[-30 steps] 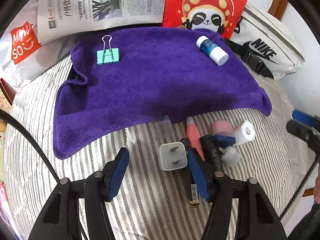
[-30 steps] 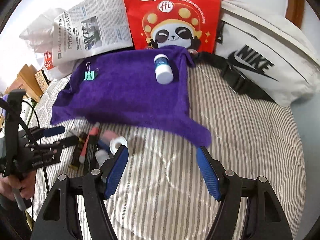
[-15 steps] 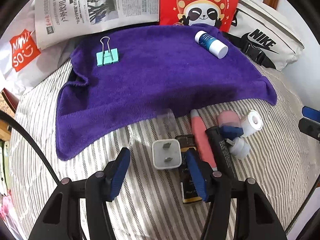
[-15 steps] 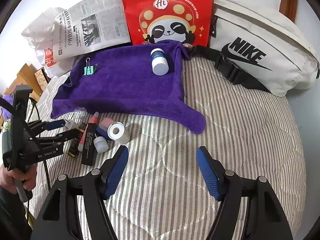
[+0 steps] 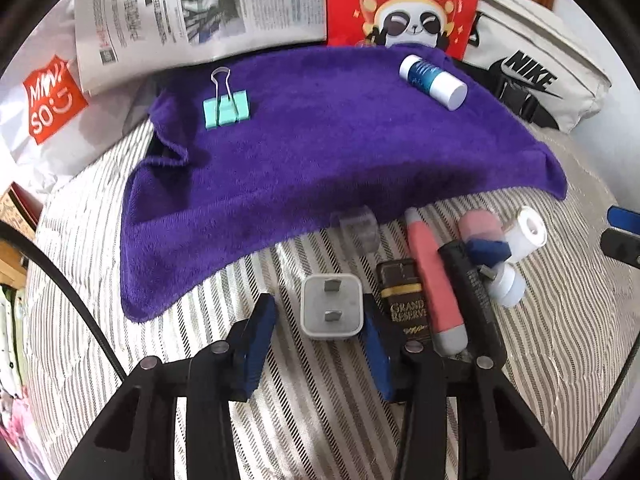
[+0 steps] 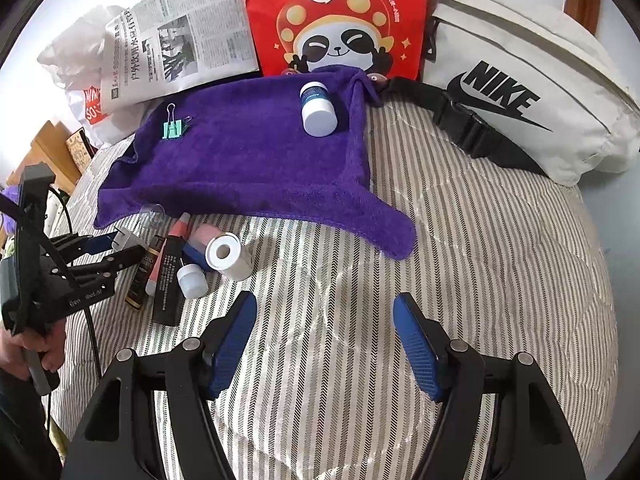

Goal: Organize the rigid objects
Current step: 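Grasp the white charger plug with the left gripper while the right grasps the white tape roll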

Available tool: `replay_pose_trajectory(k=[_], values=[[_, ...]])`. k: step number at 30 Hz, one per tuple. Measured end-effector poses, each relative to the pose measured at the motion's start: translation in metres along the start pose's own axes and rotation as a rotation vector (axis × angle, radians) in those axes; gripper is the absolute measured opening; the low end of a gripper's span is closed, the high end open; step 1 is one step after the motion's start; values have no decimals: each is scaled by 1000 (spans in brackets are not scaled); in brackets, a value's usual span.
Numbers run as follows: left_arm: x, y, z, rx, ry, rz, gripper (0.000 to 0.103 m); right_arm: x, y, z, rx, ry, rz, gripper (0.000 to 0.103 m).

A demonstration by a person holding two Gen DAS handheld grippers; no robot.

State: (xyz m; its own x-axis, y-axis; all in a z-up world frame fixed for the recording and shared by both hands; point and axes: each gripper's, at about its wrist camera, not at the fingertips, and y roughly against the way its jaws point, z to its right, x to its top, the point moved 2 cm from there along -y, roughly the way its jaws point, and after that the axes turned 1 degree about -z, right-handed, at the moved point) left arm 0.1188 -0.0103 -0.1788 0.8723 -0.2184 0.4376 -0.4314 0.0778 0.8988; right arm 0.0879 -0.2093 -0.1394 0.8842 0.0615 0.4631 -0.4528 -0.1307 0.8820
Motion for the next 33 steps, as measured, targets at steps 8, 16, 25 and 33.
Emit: replay_pose_trajectory(k=[8,16,25,33], values=[[1,3,2,-27,-23,23,25,-2,-9,-13,42,38,3,70],[0,5,-32,0,76,43,25,-2,-20,-32,112,63,28,70],[-3,7,-29,20,77,79,25,0,-50,-59,46,152,52,50],[-6,10,-28,23,72,98,26,4,-62,-67,-9,165,102,46]])
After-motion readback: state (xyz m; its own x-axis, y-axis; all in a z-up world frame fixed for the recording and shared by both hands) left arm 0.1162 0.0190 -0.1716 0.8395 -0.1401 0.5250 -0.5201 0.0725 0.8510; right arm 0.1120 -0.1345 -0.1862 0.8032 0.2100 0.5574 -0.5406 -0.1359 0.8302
